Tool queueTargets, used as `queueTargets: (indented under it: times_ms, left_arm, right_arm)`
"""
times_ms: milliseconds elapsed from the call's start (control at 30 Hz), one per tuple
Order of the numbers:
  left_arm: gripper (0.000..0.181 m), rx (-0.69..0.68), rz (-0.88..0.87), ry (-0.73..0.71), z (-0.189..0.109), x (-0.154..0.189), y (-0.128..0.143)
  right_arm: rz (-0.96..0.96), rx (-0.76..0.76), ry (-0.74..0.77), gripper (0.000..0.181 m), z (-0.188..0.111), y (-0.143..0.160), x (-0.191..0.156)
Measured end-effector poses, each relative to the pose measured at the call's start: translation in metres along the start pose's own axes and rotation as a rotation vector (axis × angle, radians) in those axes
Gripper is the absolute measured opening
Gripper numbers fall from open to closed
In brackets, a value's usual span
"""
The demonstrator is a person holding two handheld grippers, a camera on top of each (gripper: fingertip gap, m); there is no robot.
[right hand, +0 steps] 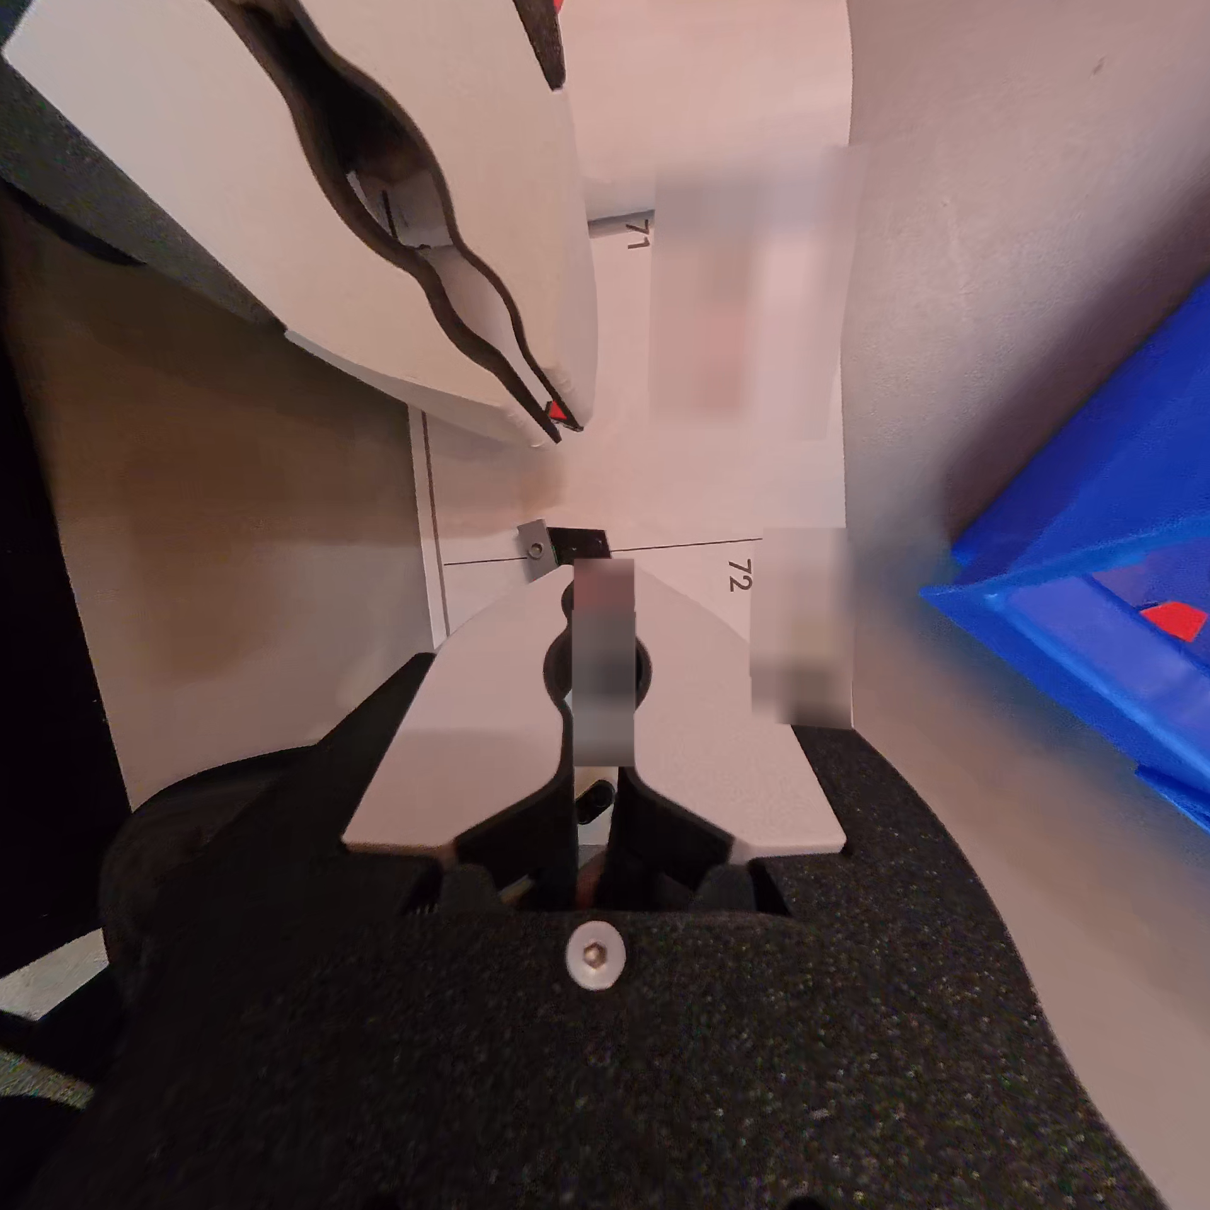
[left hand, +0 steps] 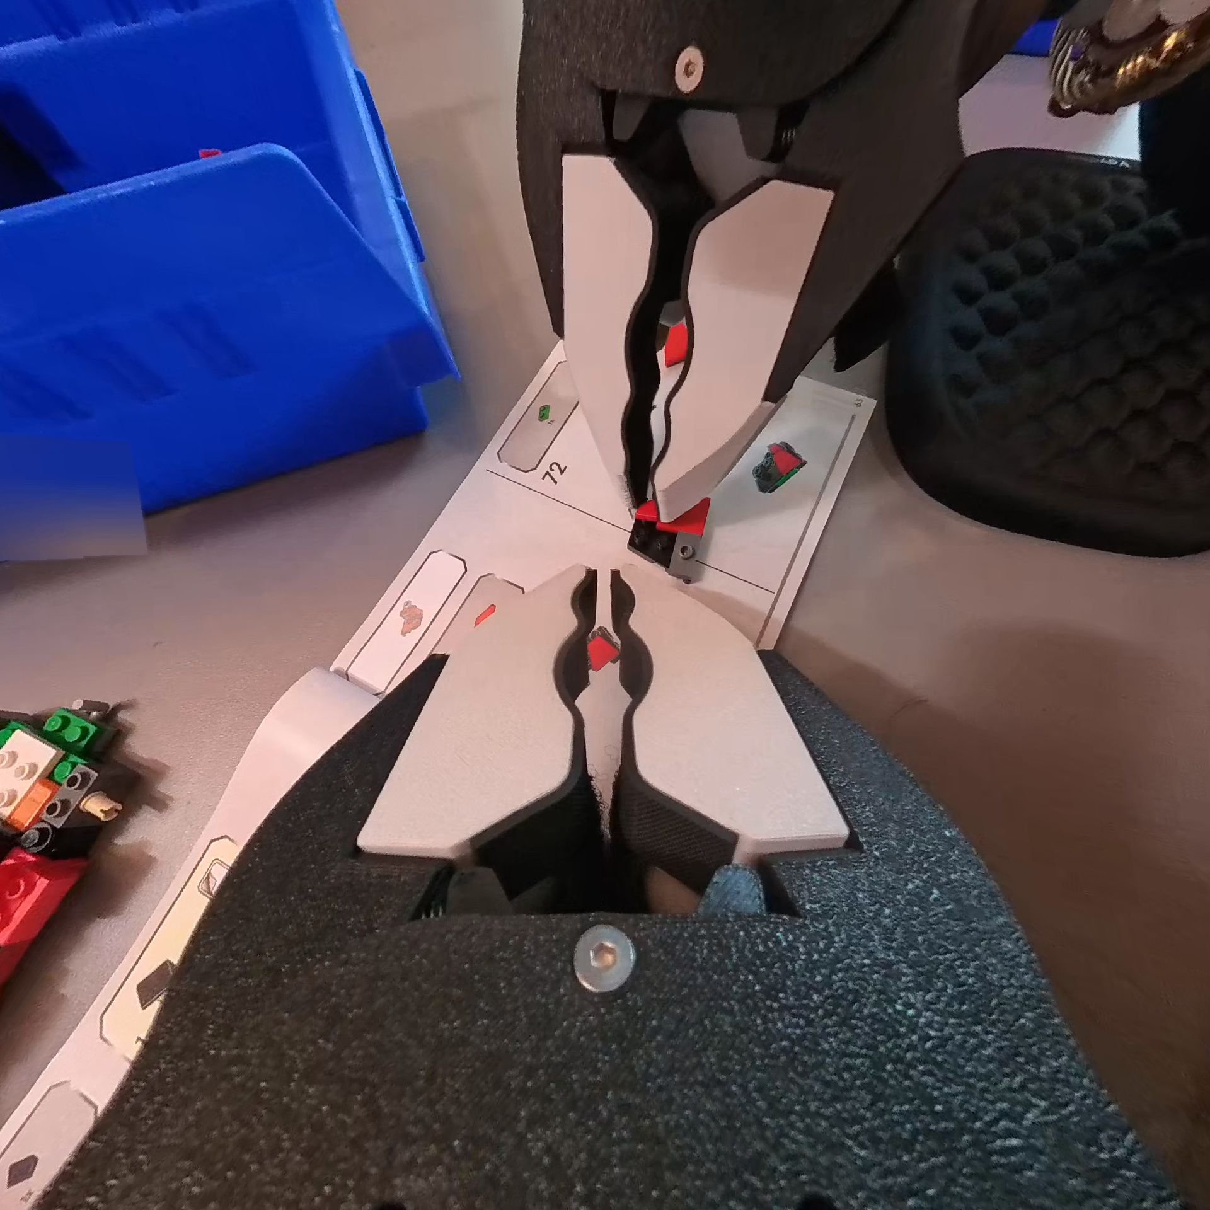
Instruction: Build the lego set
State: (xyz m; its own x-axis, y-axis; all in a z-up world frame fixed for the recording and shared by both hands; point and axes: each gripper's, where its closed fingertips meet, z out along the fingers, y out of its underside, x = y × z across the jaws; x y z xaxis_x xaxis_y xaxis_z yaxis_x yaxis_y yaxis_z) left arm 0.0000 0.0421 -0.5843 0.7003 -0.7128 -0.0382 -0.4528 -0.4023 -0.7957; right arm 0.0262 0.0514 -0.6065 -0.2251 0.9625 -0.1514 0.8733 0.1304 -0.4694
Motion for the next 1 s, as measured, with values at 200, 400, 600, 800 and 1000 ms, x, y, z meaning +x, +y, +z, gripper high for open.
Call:
queueTargets:
  times_ms: [200,400,600,800,1000]
  left_arm:
    - [0.003,0.000,-0.003,0.001,-0.0003,-0.0002,0.0003]
    - [0.003,-0.004,-0.003,0.004,-0.0001,0.0001,0.0008]
    - [0.003,-0.006,-0.002,0.006,0.0002,0.0002,0.0011]
    - [0.004,-0.010,-0.003,0.007,0.0007,0.0004,0.0017]
    - [0.004,-0.014,-0.003,0.009,0.0010,0.0004,0.0022]
  right_arm:
    - [0.002,-0.007,-0.013,0.008,0.0009,-0.0006,-0.0003]
    - [0.001,-0.015,-0.024,0.010,0.0009,0.0000,-0.0015]
    - [-0.011,-0.020,-0.034,0.010,0.0000,0.0010,-0.0026]
    - [-0.019,-0.029,-0.041,0.011,-0.0002,0.0021,-0.0033]
    - [-0.018,-0.027,-0.037,0.011,-0.0004,0.0019,-0.0030]
